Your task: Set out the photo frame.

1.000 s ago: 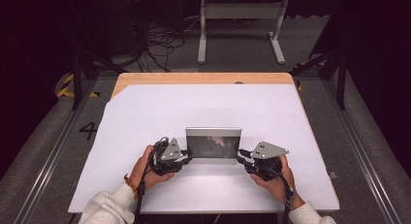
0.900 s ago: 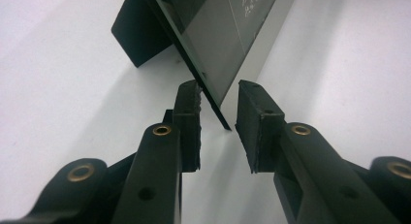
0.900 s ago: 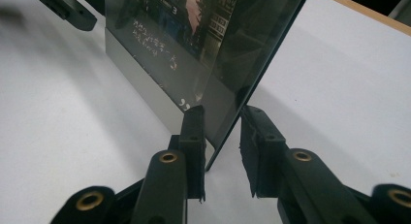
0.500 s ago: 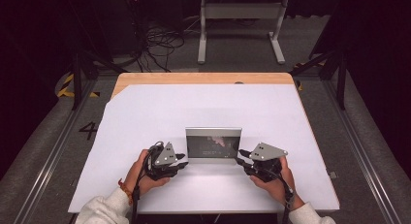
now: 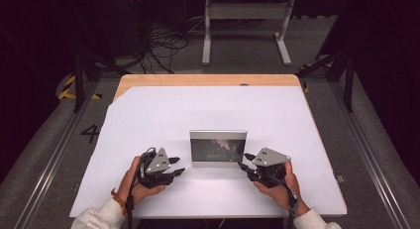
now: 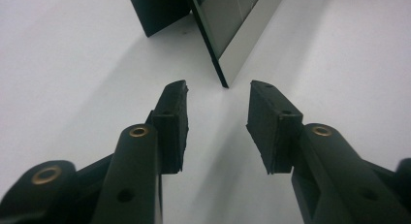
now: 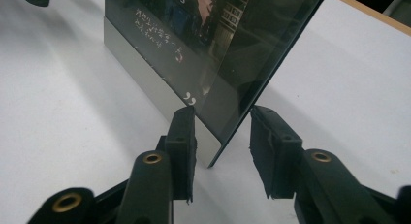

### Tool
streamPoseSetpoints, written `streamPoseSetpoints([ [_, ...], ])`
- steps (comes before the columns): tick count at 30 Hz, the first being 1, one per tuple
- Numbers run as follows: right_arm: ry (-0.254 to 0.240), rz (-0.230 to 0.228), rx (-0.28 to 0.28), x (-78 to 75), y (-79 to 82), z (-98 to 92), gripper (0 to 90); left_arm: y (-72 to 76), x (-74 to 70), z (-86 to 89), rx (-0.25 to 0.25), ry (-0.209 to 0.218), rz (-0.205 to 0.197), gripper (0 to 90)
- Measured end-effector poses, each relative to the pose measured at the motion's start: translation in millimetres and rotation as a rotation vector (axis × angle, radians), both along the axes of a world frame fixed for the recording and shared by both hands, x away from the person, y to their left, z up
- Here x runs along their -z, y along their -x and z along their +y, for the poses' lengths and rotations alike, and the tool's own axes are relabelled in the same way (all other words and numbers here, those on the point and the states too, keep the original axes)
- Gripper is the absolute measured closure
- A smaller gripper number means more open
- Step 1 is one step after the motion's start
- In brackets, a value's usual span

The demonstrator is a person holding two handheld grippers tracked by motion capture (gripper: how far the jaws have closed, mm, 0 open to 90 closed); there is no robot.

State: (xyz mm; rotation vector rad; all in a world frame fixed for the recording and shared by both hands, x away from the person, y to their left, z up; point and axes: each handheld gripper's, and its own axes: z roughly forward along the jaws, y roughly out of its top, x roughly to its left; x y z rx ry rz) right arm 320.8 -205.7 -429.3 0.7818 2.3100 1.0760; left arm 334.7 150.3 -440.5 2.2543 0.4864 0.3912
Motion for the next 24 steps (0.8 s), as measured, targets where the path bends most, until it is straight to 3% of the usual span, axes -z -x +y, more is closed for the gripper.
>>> streamPoseSetpoints([
  [8,0.016,-0.001,-0.010,7.4,9.3,-13.0,55.9,7.3,2.5,7.1,-0.006,-0.010,0.004,48.3],
  [24,0.037,-0.004,-0.008,13.8,17.7,-25.5,47.5,18.6,9.6,16.9,-0.009,-0.033,0.013,42.3],
])
